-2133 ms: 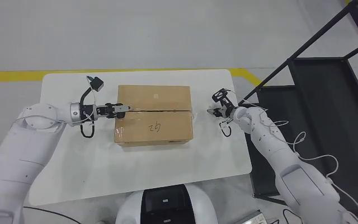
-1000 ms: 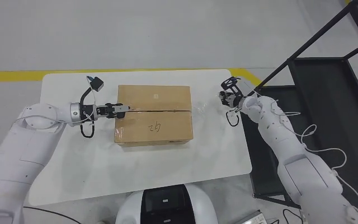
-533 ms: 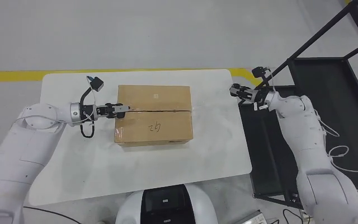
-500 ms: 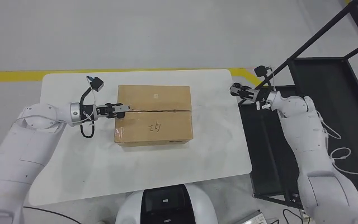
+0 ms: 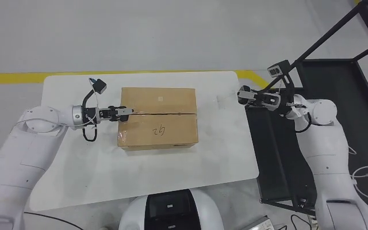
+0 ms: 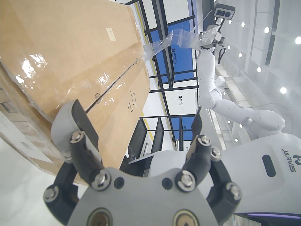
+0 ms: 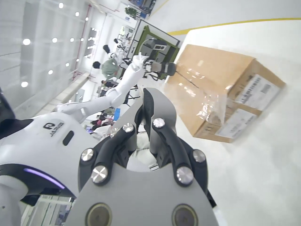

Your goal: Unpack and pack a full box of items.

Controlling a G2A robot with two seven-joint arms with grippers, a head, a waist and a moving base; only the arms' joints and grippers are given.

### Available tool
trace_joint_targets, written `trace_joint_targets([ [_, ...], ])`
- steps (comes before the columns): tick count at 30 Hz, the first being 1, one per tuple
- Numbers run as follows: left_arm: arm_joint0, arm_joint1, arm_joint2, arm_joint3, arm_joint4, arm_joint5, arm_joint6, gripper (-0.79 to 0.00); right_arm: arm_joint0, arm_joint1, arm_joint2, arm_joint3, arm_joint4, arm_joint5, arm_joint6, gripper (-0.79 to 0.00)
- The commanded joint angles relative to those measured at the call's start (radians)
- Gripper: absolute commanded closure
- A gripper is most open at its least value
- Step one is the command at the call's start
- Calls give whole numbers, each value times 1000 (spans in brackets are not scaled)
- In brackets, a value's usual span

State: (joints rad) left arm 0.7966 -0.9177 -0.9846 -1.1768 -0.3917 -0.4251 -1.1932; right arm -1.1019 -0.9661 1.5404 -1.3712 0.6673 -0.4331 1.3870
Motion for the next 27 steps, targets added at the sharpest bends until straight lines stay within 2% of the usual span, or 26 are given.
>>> trace_joint_targets([
  [1,0,0,0,0,0,0,0,-785,11,-6,-27,-8,57,7,7,0],
  [6,5,0,0,-5,3,4,13,-785,63,-29,-128,-3,145,2,2,0],
  [17,46,8,-36,-70,37,30,43,-785,220,-111,-391,132,209,-39,-166,0],
  [21,54,10,-48,-78,42,37,43,-785,260,-140,-461,188,221,-55,-216,0],
  [27,57,9,-53,-83,46,49,40,-785,294,-175,-531,250,238,-74,-226,0],
])
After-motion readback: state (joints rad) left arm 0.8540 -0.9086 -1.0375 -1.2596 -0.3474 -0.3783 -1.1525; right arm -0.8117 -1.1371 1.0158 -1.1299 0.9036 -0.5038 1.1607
